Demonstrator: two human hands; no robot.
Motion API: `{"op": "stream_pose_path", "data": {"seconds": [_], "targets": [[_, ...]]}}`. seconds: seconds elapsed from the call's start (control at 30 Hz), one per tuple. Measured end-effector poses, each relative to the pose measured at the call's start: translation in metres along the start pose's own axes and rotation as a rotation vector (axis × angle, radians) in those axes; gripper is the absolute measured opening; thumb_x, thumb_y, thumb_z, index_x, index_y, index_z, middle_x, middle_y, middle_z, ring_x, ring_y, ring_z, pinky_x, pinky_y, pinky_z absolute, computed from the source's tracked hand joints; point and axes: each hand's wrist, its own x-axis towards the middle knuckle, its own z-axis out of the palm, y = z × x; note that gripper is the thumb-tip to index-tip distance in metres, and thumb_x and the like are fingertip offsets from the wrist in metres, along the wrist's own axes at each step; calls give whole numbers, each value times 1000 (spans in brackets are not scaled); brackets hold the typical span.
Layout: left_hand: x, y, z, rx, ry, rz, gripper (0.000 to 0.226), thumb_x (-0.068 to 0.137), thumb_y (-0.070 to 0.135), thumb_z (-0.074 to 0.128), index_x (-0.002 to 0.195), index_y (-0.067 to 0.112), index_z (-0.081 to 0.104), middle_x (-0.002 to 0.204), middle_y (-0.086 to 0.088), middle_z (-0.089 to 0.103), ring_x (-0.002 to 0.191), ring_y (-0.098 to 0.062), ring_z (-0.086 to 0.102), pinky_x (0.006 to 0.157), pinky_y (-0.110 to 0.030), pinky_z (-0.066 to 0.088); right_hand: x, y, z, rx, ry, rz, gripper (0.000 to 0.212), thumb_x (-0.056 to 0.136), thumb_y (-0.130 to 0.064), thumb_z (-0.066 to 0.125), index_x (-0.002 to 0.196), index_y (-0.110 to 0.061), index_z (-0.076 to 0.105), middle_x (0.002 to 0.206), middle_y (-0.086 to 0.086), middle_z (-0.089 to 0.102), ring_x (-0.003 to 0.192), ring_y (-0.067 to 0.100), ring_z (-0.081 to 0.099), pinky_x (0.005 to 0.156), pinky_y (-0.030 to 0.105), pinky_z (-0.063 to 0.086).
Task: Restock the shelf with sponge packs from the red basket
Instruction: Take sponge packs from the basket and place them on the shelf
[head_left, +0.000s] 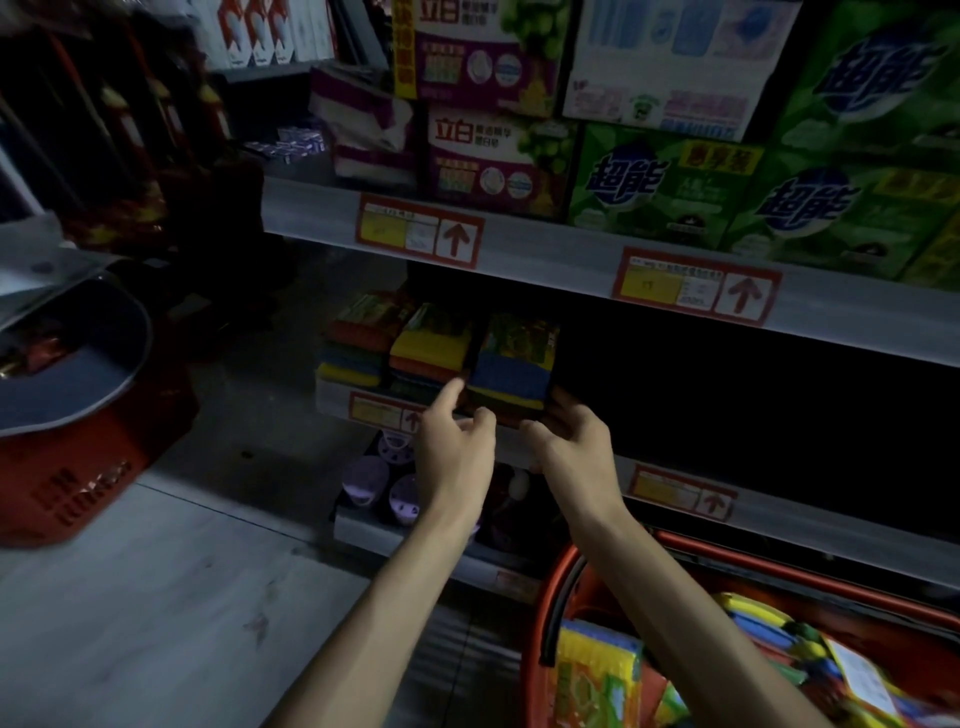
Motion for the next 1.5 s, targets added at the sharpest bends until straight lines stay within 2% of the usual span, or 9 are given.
{"op": "stream_pose_path", "data": {"seconds": [0.17, 0.37, 0.47, 0.6, 0.8, 0.97, 1.2, 1.3, 1.5], "targets": [[-1, 1, -1, -12, 12, -18, 54, 102, 12, 54, 154, 19, 43, 78, 20, 47, 52, 24, 50, 50, -1, 39, 2, 0, -1, 22, -38, 17, 48, 99, -11, 64, 143, -19, 48, 98, -24, 54, 72, -20, 60, 61, 10, 53], [0, 4, 1, -18, 7, -21, 54, 103, 14, 55, 155, 18, 41, 83, 23, 43, 56, 28, 49, 48, 3, 37, 2, -4, -1, -9, -40, 19, 39, 97, -6, 64, 90, -40, 47, 86, -18, 57, 63, -15, 62, 56, 13, 52], [-1, 5, 2, -17, 9, -13, 54, 103, 14, 55, 155, 17, 40, 83, 23, 43, 57, 31, 47, 50, 2, 38, 5, -3, 0, -6, -33, 19, 30, 96, -8, 66, 105, -33, 52, 92, -17, 61, 69, -9, 65, 62, 20, 57], [1, 5, 2, -11, 28, -10, 54, 102, 11, 54, 154, 17, 42, 78, 20, 42, 50, 27, 47, 48, 0, 37, 4, 0, 2, -26, -58, 12, 42, 95, -5, 65, 119, -30, 42, 99, -30, 47, 79, -29, 52, 70, 2, 47], [6, -1, 1, -7, 69, -23, 50, 101, 8, 55, 149, 17, 48, 79, 20, 45, 55, 23, 51, 50, -2, 40, 6, 5, -1, -60, -25, 5, 56, 96, -9, 67, 148, -14, 46, 111, -20, 52, 96, -7, 56, 69, 7, 48], [10, -3, 0, -13, 103, -28, 43, 100, 11, 56, 141, 22, 54, 92, 18, 56, 73, 3, 58, 58, -14, 41, 10, 12, 2, -66, -49, -13, 57, 94, -3, 67, 146, -14, 47, 106, -34, 45, 93, -14, 53, 81, 8, 45], [11, -5, -6, -44, 93, -9, 36, 96, 7, 64, 127, 24, 61, 104, 12, 65, 86, 4, 62, 64, -13, 45, 14, 13, -1, -107, -88, -43, 58, 95, -8, 66, 148, -17, 45, 111, -33, 47, 108, -8, 57, 97, 22, 48], [5, -6, -13, -32, 68, -1, 30, 96, 11, 66, 121, 27, 64, 107, 10, 69, 91, 4, 63, 69, -15, 47, 10, 12, -5, -82, -83, -42, 53, 97, -22, 69, 145, -19, 47, 114, -22, 54, 111, 9, 66, 84, 31, 59], [-9, -8, -31, -26, 33, 6, 29, 95, 10, 69, 117, 29, 67, 109, 9, 70, 95, 2, 66, 66, -12, 50, 2, 13, -8, -107, -110, -71, 78, 86, -48, 77, 151, -20, 44, 135, -17, 46, 128, -1, 44, 88, 5, 35]]}}
